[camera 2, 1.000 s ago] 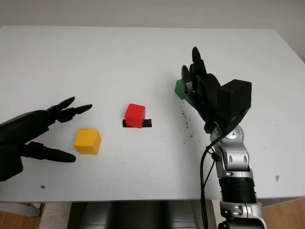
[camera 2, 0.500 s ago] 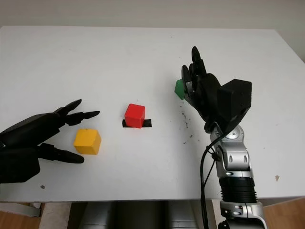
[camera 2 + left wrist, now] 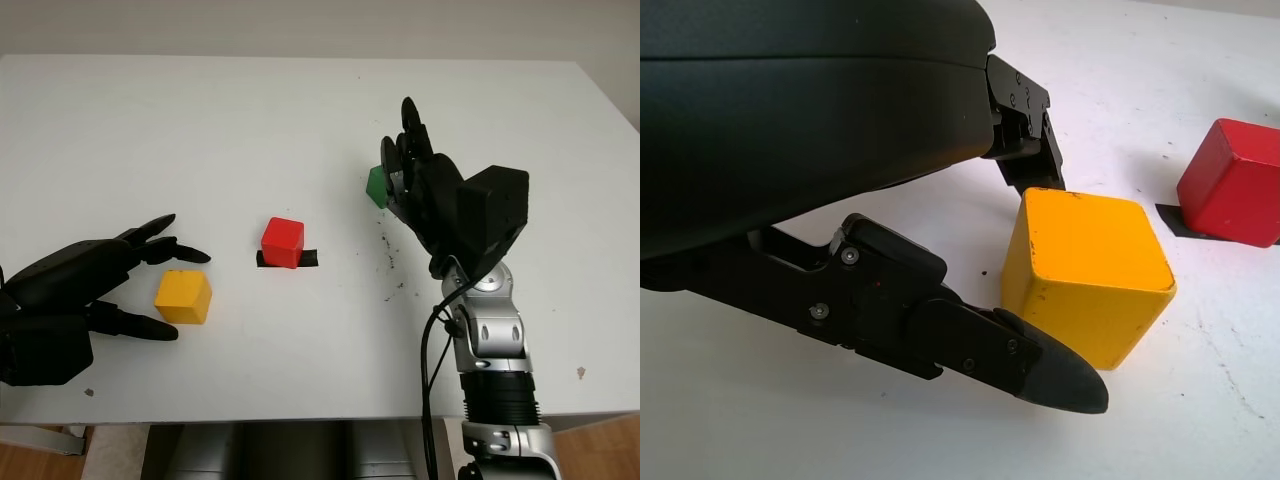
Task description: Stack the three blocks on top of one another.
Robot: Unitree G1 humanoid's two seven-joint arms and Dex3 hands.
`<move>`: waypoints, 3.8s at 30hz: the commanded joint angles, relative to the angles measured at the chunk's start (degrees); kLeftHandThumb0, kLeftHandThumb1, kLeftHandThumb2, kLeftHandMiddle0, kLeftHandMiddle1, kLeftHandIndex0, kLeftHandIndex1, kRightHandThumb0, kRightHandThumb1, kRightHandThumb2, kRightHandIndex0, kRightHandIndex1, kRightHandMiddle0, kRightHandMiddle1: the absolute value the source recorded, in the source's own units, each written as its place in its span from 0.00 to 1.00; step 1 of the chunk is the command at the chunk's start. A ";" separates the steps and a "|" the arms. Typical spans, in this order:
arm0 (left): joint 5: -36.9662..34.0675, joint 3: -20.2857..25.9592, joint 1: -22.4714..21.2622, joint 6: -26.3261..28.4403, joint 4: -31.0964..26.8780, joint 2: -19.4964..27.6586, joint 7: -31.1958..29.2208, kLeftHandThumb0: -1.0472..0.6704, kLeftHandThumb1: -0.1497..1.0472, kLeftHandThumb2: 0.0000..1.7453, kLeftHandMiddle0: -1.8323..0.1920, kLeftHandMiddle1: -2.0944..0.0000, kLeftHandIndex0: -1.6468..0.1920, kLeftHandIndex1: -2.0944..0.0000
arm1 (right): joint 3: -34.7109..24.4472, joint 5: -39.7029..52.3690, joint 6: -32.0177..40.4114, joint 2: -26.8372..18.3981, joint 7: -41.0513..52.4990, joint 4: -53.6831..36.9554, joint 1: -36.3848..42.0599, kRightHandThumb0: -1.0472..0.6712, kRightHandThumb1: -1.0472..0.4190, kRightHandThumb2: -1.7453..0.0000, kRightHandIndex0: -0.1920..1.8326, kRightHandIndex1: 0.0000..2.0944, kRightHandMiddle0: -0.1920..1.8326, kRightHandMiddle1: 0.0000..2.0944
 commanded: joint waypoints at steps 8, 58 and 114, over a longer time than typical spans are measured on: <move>-3.06 0.05 -0.68 -0.52 1.57 -1.25 0.21 0.24 0.94 0.03 0.85 0.96 0.77 0.37 | -0.52 0.21 -0.17 -0.76 -0.01 -0.26 -0.87 0.18 0.00 0.61 0.00 0.00 0.00 0.00; -21.33 0.95 -13.41 6.30 5.52 -10.24 -1.30 0.32 1.00 0.03 0.78 0.97 0.77 0.23 | -0.01 0.41 2.35 -0.36 -0.69 -2.54 0.35 0.16 0.00 0.64 0.00 0.00 0.00 0.00; -14.49 -11.05 -43.08 1.43 43.44 -21.93 -10.27 0.32 0.96 0.03 0.85 0.98 0.75 0.19 | 0.03 -0.03 2.42 -0.73 -0.43 -3.54 0.74 0.17 0.00 0.63 0.00 0.00 0.00 0.00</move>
